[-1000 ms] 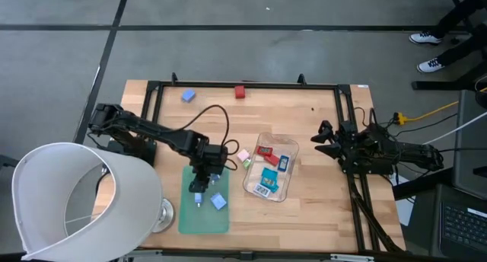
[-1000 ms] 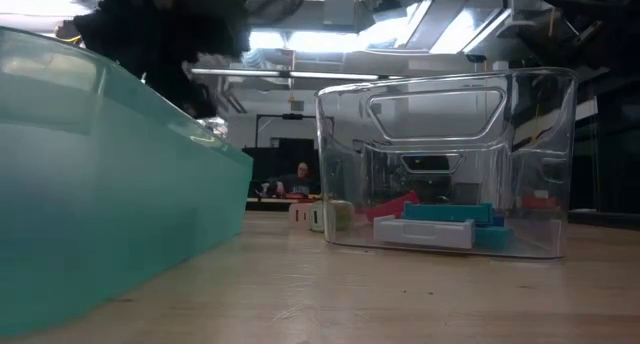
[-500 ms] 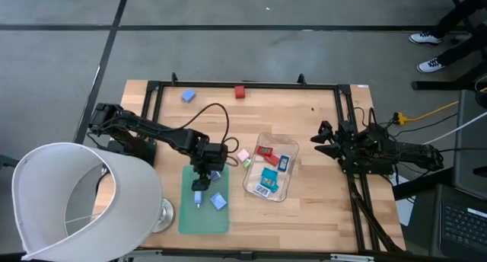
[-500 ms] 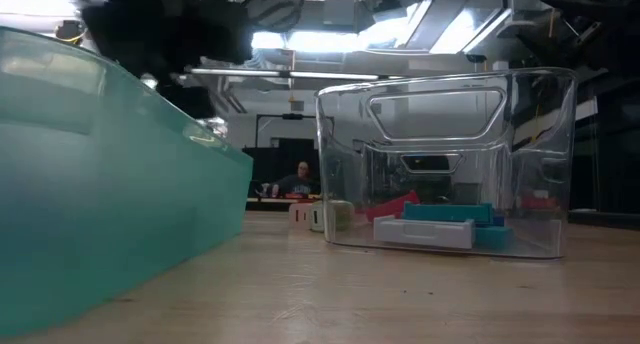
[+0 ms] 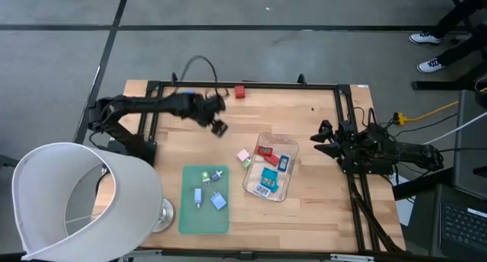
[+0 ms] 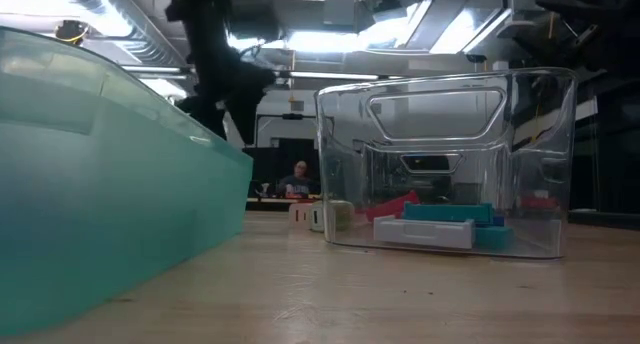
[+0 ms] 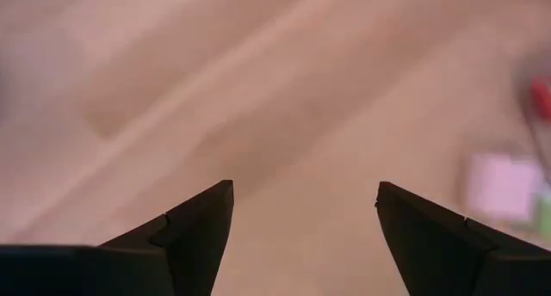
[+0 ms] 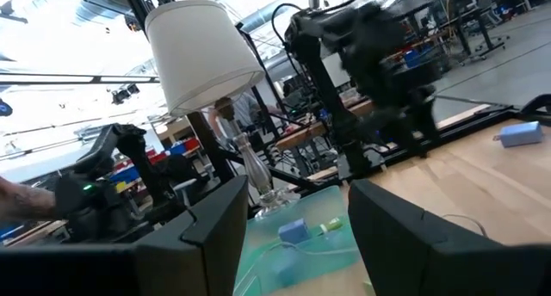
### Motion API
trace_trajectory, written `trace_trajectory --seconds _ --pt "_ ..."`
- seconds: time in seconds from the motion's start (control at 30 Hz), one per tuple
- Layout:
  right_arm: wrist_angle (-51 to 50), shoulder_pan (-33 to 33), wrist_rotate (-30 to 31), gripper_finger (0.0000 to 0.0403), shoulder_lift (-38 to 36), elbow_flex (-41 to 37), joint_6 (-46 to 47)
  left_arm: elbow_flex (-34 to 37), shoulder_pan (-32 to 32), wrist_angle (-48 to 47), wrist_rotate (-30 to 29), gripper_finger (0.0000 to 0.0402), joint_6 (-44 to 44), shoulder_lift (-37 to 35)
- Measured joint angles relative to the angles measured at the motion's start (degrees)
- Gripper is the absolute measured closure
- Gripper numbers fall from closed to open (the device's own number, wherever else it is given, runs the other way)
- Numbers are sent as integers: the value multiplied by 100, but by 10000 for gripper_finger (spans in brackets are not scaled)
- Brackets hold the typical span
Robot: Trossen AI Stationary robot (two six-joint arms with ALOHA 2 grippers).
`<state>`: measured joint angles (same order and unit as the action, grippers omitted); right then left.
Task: Pick & Place Office items
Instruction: Put the blue charger adapter into the green bin
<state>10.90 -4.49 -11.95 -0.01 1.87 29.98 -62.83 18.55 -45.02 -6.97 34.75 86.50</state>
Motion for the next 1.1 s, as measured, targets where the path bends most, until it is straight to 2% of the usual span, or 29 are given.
trace_trajectory --seconds 0.1,0.3,0.53,0.8,1.0,1.1 --pt "1 -1 17 202 0 0 55 0 687 -99 126 113 -441 0" --pt "2 0 57 202 0 0 92 2 1900 -638 201 96 -1955 0" --pt "4 -2 534 202 0 0 96 4 2969 -913 202 82 -2763 0" --pt "2 0 947 202 0 0 107 4 3523 -717 213 65 -3188 0" --pt "2 -1 1196 202 0 0 107 4 3597 -217 155 61 -3593 28" --pt "2 0 1295 202 0 0 106 4 3654 -217 195 61 -3601 290"
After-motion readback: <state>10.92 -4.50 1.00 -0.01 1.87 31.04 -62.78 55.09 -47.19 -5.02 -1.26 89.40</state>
